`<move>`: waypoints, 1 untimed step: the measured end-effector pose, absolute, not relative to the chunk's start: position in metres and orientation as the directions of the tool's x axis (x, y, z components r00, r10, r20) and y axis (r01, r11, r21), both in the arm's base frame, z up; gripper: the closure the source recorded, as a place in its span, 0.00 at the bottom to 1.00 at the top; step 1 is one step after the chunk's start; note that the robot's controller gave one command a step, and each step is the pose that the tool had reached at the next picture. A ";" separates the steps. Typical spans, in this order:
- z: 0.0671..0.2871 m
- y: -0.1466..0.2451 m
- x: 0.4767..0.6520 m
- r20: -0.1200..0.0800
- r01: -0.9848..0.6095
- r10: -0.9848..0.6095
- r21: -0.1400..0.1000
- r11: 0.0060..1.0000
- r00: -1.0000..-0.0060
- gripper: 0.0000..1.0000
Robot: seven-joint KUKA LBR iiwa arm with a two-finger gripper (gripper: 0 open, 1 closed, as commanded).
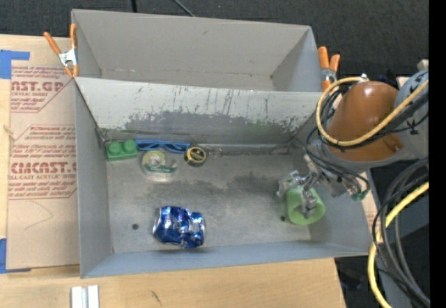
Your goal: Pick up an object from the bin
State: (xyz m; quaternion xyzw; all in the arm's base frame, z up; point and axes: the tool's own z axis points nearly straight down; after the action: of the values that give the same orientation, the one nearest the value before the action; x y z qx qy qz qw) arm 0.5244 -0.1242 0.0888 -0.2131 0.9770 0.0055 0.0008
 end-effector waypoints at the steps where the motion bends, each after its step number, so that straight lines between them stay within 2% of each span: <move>1: 0.161 -0.145 0.550 -0.009 -0.398 -0.398 -0.004 0.917 -0.917 1.00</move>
Offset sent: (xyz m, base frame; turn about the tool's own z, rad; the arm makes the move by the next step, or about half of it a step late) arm 0.0225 -0.0215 0.0677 0.0196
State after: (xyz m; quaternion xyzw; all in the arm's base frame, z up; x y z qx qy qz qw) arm 0.5502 -0.1446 0.1606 -0.2032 0.9791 -0.0012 0.0049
